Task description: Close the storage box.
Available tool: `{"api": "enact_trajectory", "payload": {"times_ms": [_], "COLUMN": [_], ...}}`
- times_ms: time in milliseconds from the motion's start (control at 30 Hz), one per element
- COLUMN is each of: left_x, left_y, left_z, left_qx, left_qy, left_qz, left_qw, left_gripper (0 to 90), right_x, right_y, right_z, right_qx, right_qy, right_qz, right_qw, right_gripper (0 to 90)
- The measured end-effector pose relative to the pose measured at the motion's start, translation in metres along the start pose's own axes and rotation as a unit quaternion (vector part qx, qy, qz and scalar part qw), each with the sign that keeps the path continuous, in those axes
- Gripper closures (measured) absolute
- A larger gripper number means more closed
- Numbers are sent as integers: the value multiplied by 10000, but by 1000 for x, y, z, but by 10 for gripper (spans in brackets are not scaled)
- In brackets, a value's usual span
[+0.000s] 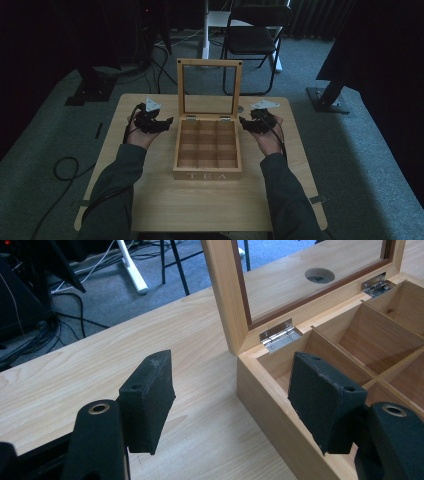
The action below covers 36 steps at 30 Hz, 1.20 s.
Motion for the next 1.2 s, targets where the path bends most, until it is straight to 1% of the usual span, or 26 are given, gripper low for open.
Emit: {"api": "enact_trajectory", "payload": {"times_ms": [67,200,467,567,633,767,967,1000,1067,1200], "left_x": [-1,-5,-10,-13,-14,-18,-22,-23,-24,-26], "left_y": [0,0,1,2,2,4,5,5,6,6], "left_z": [2,5,12,14,15,17,21,22,24,27], "left_qx": [4,7,12,9,8,19,14,17,22,27], "left_qy": [3,6,29,22,3,-26,-2,-20,4,8], "left_qz": [11,15,40,44,41,19,12,-13,4,-7], "left_qw": [10000,10000,10000,10000,10000,10000,10000,10000,10000,10000], "left_gripper": [350,350,350,350,350,350,350,350,350,350], "right_x": [-2,-6,-12,-17,-18,-22,-27,-28,-30,-35], "right_y": [0,1,3,4,4,4,5,4,4,4], "right_z": [1,2,7,10,12,15,20,22,25,29], "right_qx": [7,-7,-31,-61,-82,-93,-116,-117,-108,-102], "right_qy": [-7,-69,-60,-115,-100,-102,-122,-86,-61,-36], "right_qz": [21,-11,-36,-61,-20,-23,-25,5,27,-3], "right_qw": [10000,10000,10000,9999,9999,9999,9999,9999,9999,9999], "right_gripper": [428,428,425,424,424,423,426,426,427,427]}}
Point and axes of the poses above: each handheld gripper's, and its own axes: z roughly forward along the jaws, x roughly out of its underside, y roughly to its left, the point moved 2 cm from there along z, roughly forward along the jaws, and after that the axes turned 15 degrees about z, right-handed, at the moved point
